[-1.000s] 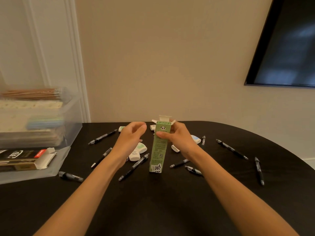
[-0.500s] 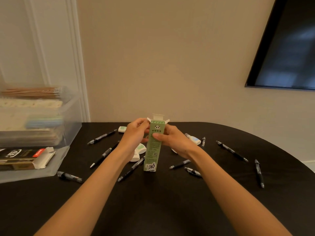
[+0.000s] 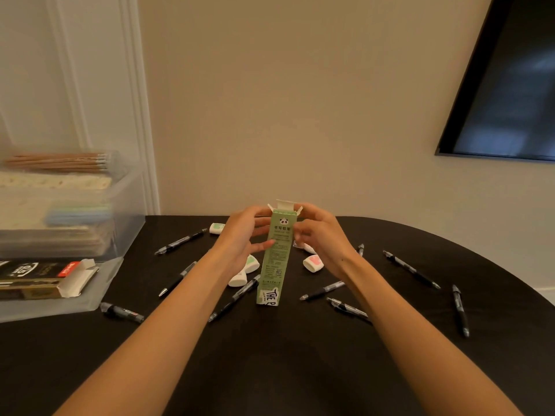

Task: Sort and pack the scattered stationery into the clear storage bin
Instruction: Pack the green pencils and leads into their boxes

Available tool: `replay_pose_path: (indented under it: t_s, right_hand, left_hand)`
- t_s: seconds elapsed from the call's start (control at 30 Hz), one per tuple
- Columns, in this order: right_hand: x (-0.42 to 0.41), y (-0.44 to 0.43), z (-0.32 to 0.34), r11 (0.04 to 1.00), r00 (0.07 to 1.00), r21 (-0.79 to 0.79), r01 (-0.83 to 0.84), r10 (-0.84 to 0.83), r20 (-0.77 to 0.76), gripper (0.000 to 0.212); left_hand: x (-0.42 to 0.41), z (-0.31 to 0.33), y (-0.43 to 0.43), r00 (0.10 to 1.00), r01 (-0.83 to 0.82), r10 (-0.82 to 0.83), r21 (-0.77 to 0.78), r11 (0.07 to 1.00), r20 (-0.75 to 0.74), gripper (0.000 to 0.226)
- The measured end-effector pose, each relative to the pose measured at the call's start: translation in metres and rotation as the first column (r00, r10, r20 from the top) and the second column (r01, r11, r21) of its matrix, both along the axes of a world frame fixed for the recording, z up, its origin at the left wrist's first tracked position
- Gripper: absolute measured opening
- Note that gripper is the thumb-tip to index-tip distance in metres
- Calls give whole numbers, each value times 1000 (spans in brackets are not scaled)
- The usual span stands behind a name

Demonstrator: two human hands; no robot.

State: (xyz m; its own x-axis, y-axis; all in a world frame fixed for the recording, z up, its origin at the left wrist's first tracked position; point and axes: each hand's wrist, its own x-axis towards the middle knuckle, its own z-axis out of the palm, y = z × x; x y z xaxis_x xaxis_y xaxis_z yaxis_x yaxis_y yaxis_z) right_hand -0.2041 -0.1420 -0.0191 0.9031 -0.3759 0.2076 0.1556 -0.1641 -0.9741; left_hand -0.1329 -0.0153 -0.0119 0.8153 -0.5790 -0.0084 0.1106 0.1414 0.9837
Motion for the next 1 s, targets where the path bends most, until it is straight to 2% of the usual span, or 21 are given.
replay_pose_path:
  t_s: [0.1, 0.17, 0.23, 0.37, 0.57, 0.73, 0.87, 1.0]
  right_hand:
    - [1, 0, 0, 977, 996, 201, -69, 55, 73, 44]
    - [4, 1, 0, 958, 995, 280, -67, 45, 85, 35]
    - [7, 1, 0, 957, 997, 285, -61, 43, 69, 26]
    - [10, 1, 6, 977, 1000, 212, -24, 21, 14, 11]
    - [15, 2, 21, 991, 995, -82, 103, -103, 11, 23]
    - [9, 2, 9, 999, 996, 16, 28, -30, 84, 19]
    - [10, 0, 2, 990, 988, -73, 123, -115, 101, 16]
    - [12, 0, 1, 978, 981, -147, 150, -129, 141, 18]
  left_hand:
    - [1, 0, -2, 999, 15, -16, 32, 999, 33, 22]
    - [3, 0, -4, 999, 11, -13, 38, 999, 31, 22]
    - [5, 0, -5, 999, 8, -10, 57, 998, 36, 20]
    - [10, 2, -7, 997, -3, -4, 100, 995, 73, 14]
    - [13, 3, -9, 992, -17, 1, 124, 992, 124, 21]
    - [12, -1, -8, 992, -29, 17, 95, 995, 125, 19]
    - [11, -1, -10, 985, -26, 9, 100, 995, 171, 21]
    - [11, -3, -10, 976, -44, 21, 104, 994, 216, 24]
